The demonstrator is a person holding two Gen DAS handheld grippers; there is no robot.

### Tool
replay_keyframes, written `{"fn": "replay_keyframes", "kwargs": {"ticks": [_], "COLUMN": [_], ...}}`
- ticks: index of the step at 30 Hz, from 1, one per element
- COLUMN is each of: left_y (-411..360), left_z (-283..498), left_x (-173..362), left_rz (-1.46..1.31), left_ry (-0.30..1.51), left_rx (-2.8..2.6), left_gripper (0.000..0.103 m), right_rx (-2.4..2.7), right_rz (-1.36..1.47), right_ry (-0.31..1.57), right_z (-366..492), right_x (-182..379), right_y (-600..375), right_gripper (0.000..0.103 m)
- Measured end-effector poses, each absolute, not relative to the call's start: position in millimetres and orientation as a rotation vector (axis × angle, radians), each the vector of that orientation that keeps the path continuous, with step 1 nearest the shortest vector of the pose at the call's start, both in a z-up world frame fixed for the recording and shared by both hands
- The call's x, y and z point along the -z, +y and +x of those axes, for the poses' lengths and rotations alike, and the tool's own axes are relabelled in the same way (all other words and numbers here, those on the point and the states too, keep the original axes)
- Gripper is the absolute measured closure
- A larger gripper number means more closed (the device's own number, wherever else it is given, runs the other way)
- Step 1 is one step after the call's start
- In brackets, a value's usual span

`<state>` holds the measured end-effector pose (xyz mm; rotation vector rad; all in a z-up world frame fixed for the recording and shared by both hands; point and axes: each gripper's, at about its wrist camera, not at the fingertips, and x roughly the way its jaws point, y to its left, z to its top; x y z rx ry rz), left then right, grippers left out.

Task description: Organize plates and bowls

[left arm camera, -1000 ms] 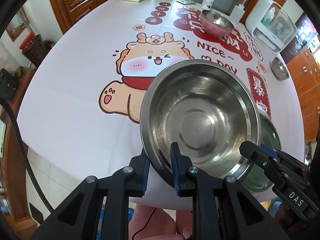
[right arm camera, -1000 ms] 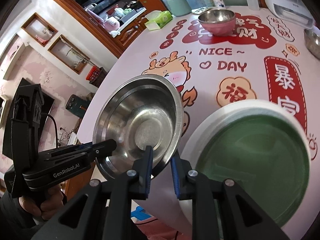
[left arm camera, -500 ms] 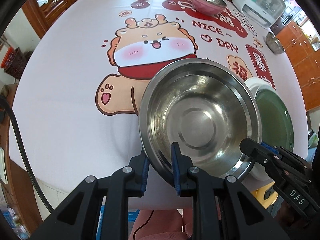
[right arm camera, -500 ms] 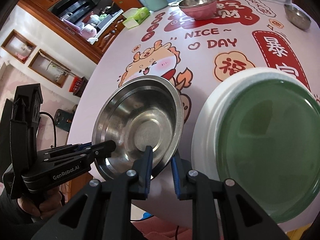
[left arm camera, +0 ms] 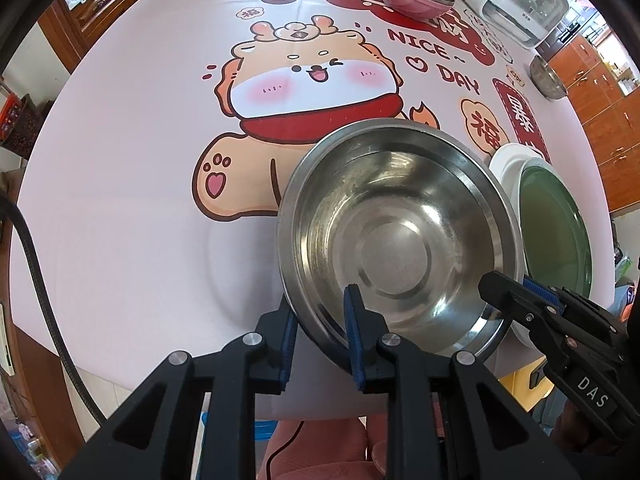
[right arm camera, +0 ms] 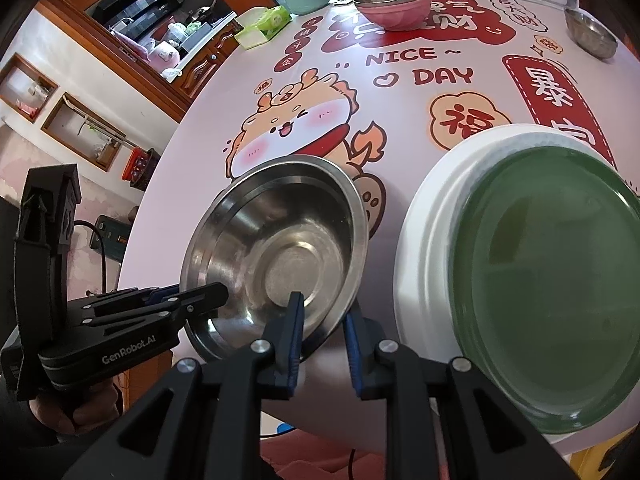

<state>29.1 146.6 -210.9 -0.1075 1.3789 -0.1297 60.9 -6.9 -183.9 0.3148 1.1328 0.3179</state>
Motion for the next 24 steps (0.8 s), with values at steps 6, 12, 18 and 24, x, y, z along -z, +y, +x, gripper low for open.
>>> {"fn": "replay_keyframes", "kwargs": {"ticks": [6, 12, 18, 24], "left_y": [151, 151, 155, 164], "left_z": [24, 21, 17, 14], "left_x": [208, 204, 200, 190], "left_rz": [-0.111, -0.116, -0.127, -0.156], "left_ry": [1.37, 1.351, 1.332, 1.309], "left_rx": [0.129, 0.126, 0.108, 0.08], "left_gripper": [0.081, 0.079, 0.077, 0.072], "right_rx": [-0.305, -0.295, -0.267, -0.245], "right_rz": [0.306, 0.305, 0.309, 0.297], "right_ry": [1.131, 1.115, 1.08, 1.079], "right_z": [60, 55, 51, 49], "right_x": [183, 180, 171, 162], "right_y": [-8, -11, -20, -30], "right_gripper": [0.082, 0.066, 0.054, 0.051]}}
